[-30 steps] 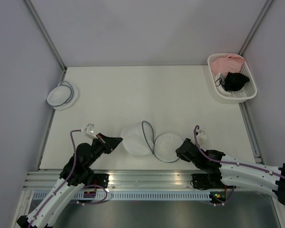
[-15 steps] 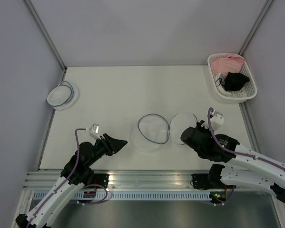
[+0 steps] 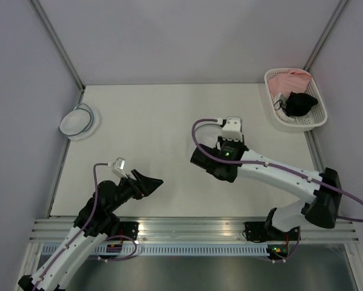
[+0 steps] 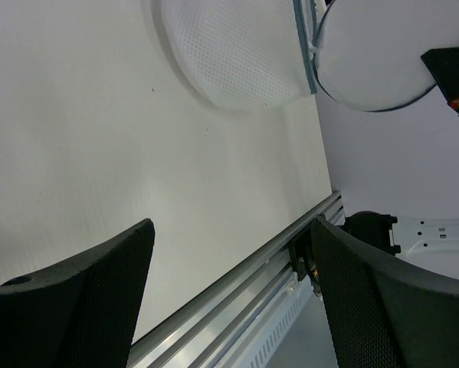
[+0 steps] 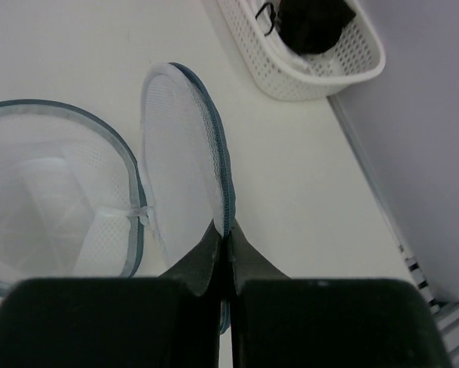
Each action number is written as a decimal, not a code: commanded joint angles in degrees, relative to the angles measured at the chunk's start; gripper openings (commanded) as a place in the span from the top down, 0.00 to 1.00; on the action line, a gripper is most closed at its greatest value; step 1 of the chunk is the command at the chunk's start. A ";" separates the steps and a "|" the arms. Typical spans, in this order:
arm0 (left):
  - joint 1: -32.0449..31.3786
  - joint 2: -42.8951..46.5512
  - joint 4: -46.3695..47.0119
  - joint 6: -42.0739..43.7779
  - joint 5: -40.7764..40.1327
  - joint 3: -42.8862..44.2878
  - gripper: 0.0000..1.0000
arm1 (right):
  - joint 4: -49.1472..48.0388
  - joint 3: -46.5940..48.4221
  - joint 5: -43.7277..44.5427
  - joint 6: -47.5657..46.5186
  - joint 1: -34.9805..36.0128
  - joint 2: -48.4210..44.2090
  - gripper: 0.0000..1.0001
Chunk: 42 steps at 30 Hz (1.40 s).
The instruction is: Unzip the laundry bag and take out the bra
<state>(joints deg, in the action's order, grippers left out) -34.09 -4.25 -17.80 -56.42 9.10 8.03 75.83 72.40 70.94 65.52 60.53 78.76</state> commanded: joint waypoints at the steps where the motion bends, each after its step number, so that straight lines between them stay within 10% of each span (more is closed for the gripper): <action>1: 0.25 1.52 -2.23 1.84 -0.75 2.60 0.13 | 7.49 4.67 10.00 -6.53 -0.06 8.58 1.00; 10: 0.25 5.46 -8.81 3.25 -3.91 7.07 0.13 | 7.58 17.24 24.85 -12.43 2.57 32.57 1.00; 20: 0.25 6.89 -23.76 0.27 -18.14 14.55 0.12 | 7.75 4.34 36.19 4.15 15.48 37.87 0.98; 23: 0.25 6.89 -23.86 -0.44 -18.77 14.73 0.12 | 7.75 0.12 36.73 7.25 19.34 35.77 0.65; 24: 0.25 6.89 -24.03 -0.62 -18.77 14.73 0.12 | 7.75 -0.94 36.56 9.35 20.40 34.89 0.26; 35: 0.16 6.10 -8.78 2.27 -9.93 11.13 0.12 | 7.75 -1.83 27.78 12.44 36.13 13.72 0.17; 42: 0.25 -19.60 6.27 8.96 -0.76 15.25 0.12 | 5.05 -1.11 12.14 13.76 35.71 -4.54 0.02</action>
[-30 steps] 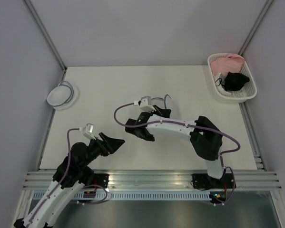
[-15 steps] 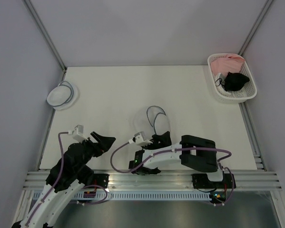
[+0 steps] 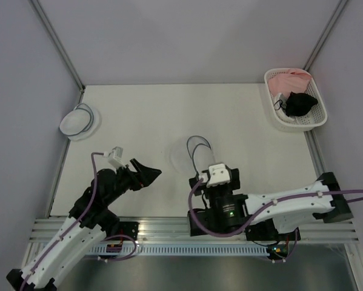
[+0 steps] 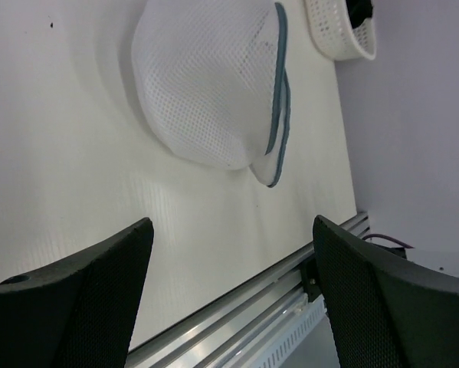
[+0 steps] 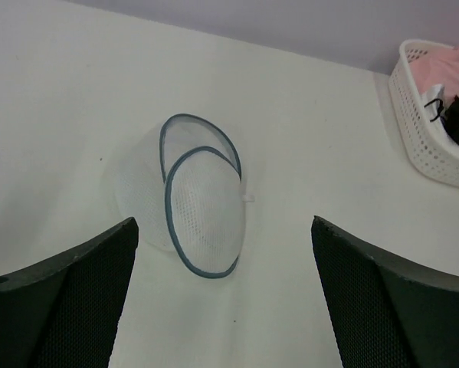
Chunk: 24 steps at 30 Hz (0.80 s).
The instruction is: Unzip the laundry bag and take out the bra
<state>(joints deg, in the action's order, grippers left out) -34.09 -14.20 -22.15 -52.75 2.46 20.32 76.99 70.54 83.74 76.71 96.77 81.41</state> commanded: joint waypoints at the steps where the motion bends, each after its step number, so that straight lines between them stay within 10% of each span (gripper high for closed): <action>1: 0.16 -12.32 12.20 6.33 7.02 3.67 0.12 | 3.00 0.04 -1.82 2.31 -0.53 -9.05 0.02; 14: -10.99 -45.90 27.25 14.25 2.82 18.86 0.04 | 4.23 -12.35 -13.78 14.96 -2.64 -22.42 0.02; 24: -19.35 -66.83 13.38 18.39 -17.38 34.34 0.00 | 5.98 -13.85 -16.33 17.16 -2.73 -24.01 0.02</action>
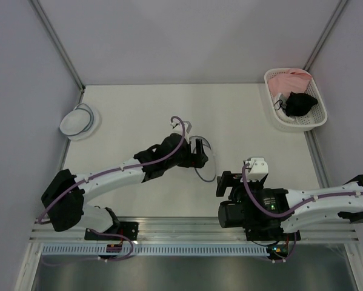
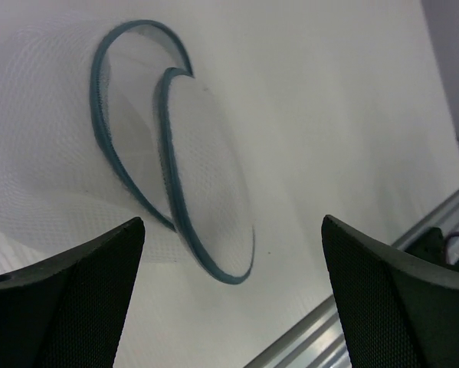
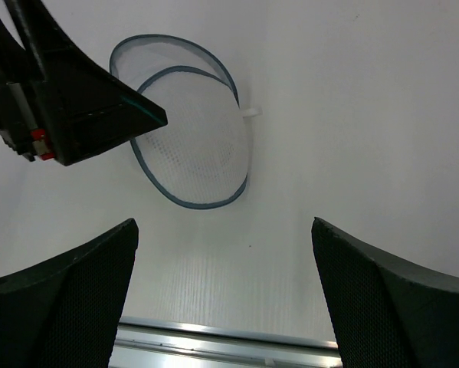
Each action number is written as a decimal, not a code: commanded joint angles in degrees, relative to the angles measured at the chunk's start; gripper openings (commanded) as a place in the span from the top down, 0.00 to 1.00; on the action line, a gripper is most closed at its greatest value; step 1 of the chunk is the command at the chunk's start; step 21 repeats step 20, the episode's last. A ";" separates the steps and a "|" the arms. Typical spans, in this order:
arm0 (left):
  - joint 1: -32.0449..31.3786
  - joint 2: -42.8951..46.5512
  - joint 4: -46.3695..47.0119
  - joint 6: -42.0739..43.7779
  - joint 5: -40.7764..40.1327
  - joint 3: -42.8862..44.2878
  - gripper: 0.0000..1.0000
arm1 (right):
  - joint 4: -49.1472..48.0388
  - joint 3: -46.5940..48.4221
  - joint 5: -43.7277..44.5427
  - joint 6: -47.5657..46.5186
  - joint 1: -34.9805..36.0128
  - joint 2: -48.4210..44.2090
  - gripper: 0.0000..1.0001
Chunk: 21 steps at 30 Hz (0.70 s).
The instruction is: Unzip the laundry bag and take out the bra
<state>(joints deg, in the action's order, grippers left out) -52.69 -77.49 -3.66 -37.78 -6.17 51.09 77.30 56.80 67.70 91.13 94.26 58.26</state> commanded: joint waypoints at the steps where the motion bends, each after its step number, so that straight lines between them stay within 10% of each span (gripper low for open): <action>1: -1.62 -4.50 -8.35 3.41 -10.42 5.75 0.01 | 5.67 -0.37 -0.38 2.91 -0.13 -1.22 0.02; 21: -2.77 -9.16 -8.03 2.10 -12.37 7.27 0.01 | -6.46 -3.45 -1.61 -9.48 -0.13 -5.62 0.02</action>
